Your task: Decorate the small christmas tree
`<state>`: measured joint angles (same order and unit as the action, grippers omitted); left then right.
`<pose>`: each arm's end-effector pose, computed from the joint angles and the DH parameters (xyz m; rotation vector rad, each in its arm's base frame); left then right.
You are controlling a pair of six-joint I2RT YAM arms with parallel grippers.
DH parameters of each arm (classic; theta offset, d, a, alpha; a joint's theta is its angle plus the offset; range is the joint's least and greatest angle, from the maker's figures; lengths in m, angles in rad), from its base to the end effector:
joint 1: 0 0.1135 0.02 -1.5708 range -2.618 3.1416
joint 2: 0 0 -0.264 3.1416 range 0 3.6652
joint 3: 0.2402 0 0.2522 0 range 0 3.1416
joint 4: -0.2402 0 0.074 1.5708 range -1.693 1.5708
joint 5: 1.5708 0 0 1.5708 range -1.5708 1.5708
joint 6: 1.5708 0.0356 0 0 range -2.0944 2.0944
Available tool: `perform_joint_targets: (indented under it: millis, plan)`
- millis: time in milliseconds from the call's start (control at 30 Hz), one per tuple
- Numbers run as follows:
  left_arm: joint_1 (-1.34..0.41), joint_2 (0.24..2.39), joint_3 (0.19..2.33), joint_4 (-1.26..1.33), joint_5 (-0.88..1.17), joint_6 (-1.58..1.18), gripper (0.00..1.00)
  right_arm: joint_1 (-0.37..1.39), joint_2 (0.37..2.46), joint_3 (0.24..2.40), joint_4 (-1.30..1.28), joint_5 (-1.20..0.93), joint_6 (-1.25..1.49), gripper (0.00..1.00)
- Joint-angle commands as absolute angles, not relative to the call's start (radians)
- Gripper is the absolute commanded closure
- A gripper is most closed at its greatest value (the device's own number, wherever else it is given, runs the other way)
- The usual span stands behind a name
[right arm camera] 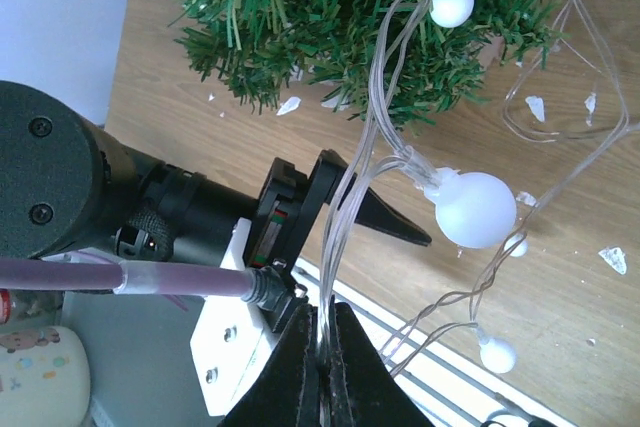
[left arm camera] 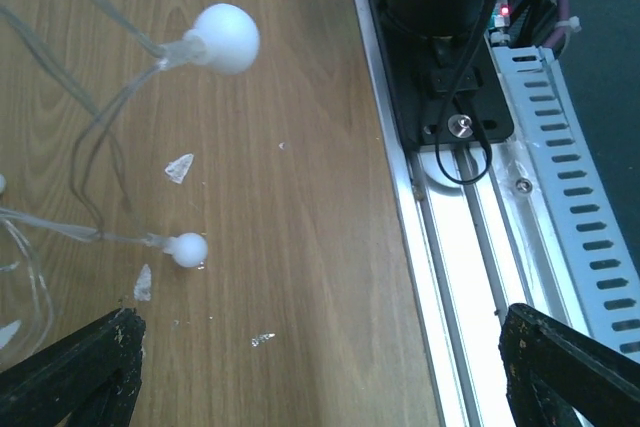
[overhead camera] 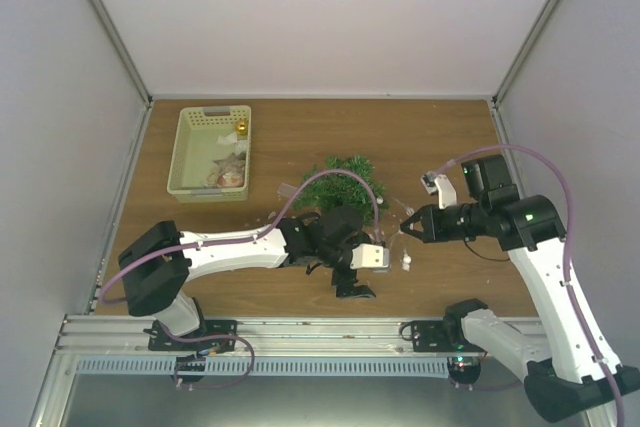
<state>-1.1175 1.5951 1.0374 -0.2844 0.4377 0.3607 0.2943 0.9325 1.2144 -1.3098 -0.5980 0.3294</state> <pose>0.1339 -0.3094 0.2194 1.8301 1.6949 -0.8639 0.1231 0.0583 0.3627 -0.1798 2.6385 0.9980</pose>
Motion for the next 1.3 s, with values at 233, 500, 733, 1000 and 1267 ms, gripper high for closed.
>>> perform_joint_targets:
  millis: [233,500,733,1000,1267]
  plan:
    - [-1.124,1.593,1.026,-0.161,0.377,0.365,0.04,0.308,0.898,1.227,-1.323,-0.661,0.345,0.99]
    - [-1.124,1.596,1.009,-0.135,0.349,0.366,0.04,0.307,0.889,1.23,-1.31,-0.704,0.354,0.99]
    - [-1.124,1.594,1.031,-0.14,0.328,0.377,0.04,0.308,0.89,1.256,-1.319,-0.701,0.358,0.99]
    - [-1.124,1.628,1.066,-0.116,0.331,0.375,0.03,0.307,0.881,1.283,-1.327,-0.728,0.367,1.0]
    - [-1.125,1.623,1.058,-0.111,0.313,0.381,0.03,0.307,0.88,1.297,-1.325,-0.755,0.368,0.99]
